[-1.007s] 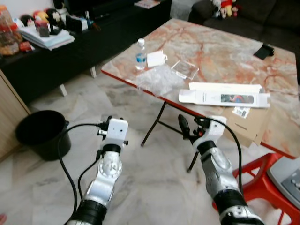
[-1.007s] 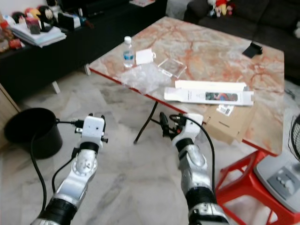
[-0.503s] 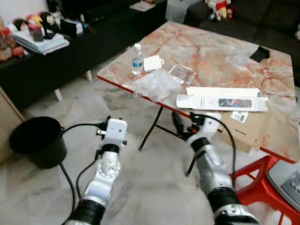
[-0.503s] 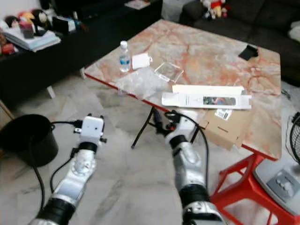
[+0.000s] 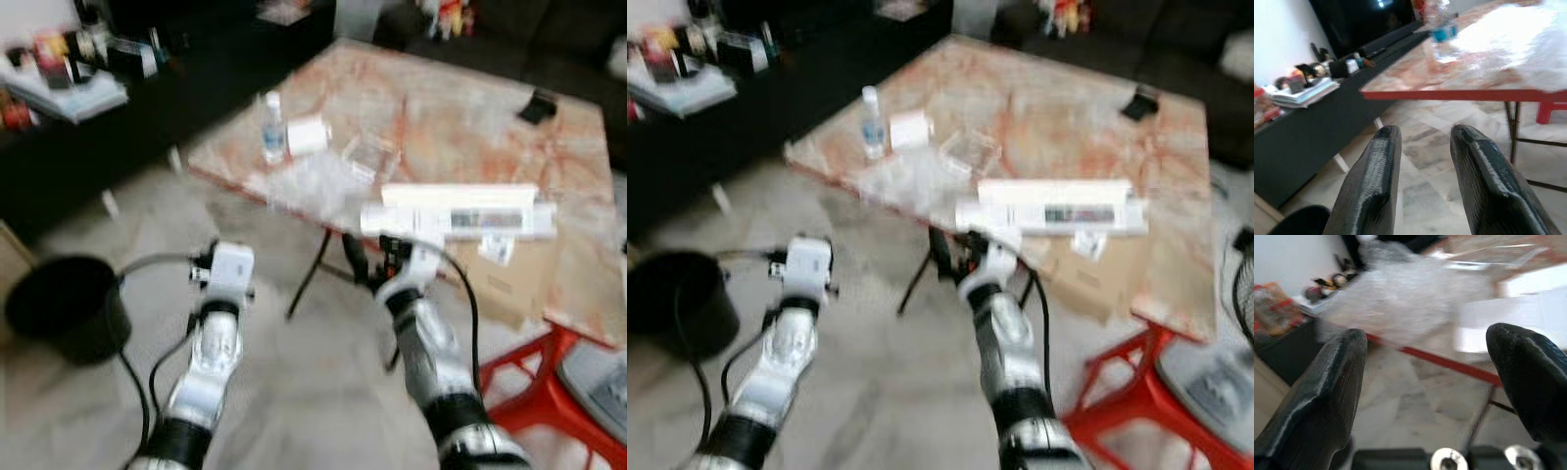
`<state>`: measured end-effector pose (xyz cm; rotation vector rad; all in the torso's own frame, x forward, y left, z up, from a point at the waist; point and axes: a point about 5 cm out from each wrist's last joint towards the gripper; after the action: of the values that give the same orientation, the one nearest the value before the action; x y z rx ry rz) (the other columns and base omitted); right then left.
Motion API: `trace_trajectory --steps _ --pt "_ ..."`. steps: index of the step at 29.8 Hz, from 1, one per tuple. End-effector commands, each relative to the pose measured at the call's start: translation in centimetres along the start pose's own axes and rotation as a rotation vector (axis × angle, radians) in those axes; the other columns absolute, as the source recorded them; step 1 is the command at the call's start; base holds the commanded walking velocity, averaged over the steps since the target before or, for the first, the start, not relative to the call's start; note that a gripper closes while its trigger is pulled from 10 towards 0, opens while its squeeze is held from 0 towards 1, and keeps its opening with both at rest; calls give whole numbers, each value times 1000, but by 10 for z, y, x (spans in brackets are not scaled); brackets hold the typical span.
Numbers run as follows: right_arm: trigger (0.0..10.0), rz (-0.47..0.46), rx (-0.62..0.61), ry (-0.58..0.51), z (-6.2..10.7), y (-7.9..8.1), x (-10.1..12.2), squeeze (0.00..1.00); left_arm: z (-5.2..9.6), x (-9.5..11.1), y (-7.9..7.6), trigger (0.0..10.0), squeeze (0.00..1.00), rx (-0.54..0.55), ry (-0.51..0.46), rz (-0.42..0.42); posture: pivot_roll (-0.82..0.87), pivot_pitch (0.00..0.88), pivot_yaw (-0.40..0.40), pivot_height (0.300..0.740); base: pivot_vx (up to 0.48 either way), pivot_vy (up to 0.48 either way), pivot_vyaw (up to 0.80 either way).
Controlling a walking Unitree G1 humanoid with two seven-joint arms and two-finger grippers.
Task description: Picking trash to rubbish bin
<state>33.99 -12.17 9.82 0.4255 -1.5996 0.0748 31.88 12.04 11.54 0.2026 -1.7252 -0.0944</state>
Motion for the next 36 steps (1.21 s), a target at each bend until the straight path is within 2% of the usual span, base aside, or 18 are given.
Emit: trace_trajectory --steps 1,5,17,21,25,36 --pt "10000 28 -1 -25 -3 1 6 0 -1 5 -1 10000 0 -5 -23 -3 44 111 -80 740 255 0 800" --pt "10000 -3 -9 -32 -3 1 7 0 -1 5 -2 10000 0 -9 -23 -3 43 113 -79 740 258 0 200" --pt "10000 -19 -6 -42 -4 3 8 0 0 5 -1 10000 0 -5 -22 -2 43 120 -80 740 257 0 0" --pt "10000 47 11 -34 -5 4 9 0 -1 5 -1 10000 0 -4 -22 -1 40 124 -81 740 257 0 200" --pt "10000 51 8 -24 -6 5 8 0 0 5 -3 10000 0 -8 -22 2 38 122 -81 740 258 0 784" --pt "10000 79 20 -24 -7 8 9 0 -1 5 -3 10000 0 -10 -21 0 38 125 -82 740 258 0 0"
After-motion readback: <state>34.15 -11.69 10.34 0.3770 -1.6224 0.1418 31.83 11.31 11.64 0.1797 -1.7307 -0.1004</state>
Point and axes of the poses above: a point about 5 cm out from each wrist's last joint towards the gripper, its own z axis pointing back from the gripper into the wrist, its own x axis along the axis of the wrist's last joint, y = z × x, and after that the axes turned 6 degrees about z, right-handed
